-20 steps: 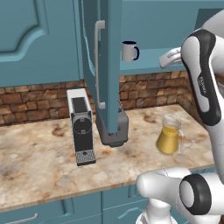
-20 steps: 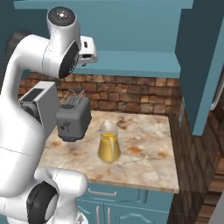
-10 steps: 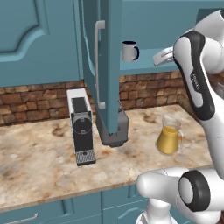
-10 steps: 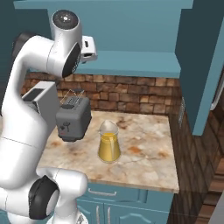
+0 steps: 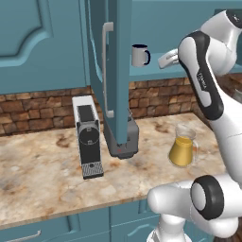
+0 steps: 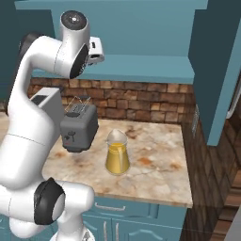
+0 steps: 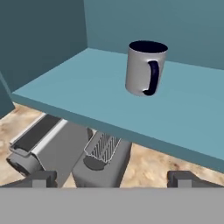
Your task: There is a tray on the dining counter. Grab the cup, mug, and pitcher and place them on the tray. The pitcher may be placed next to the tray if it cannot fit the tray.
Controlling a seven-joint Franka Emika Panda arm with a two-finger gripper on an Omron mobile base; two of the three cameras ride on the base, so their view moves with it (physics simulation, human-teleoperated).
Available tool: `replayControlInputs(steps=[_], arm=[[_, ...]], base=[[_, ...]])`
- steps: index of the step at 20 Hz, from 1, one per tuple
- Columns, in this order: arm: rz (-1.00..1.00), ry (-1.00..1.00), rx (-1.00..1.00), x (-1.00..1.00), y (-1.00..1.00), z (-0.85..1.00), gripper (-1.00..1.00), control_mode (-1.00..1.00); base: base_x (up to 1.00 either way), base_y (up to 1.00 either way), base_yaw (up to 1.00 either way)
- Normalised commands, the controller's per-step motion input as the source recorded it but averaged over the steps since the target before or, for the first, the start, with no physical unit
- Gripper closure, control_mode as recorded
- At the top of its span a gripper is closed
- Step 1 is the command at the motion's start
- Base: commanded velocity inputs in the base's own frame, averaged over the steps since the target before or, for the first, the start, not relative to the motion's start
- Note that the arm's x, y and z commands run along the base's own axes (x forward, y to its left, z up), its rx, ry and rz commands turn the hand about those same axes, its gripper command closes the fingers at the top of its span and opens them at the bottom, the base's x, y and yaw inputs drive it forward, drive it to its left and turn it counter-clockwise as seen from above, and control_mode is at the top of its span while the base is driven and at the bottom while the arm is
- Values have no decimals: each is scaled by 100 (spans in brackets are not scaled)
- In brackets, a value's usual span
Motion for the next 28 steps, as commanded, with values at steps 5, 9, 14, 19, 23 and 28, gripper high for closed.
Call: replayControlInputs(steps=[5, 9, 14, 19, 23, 28], arm=[[4, 0, 1, 33, 4, 0, -100, -100], [3, 0, 2, 27, 1, 0, -100, -100], [2, 0, 1, 20, 3, 0, -100, -100], [2, 0, 0, 16, 12, -7, -100, -100], [2, 0, 0, 19, 10, -9, -100, -100], [2, -1, 2, 24, 1, -7, -100, -100]], base=[[0, 0, 0], [0, 0, 0], [0, 0, 0], [0, 0, 0], [0, 0, 0], [0, 0, 0]])
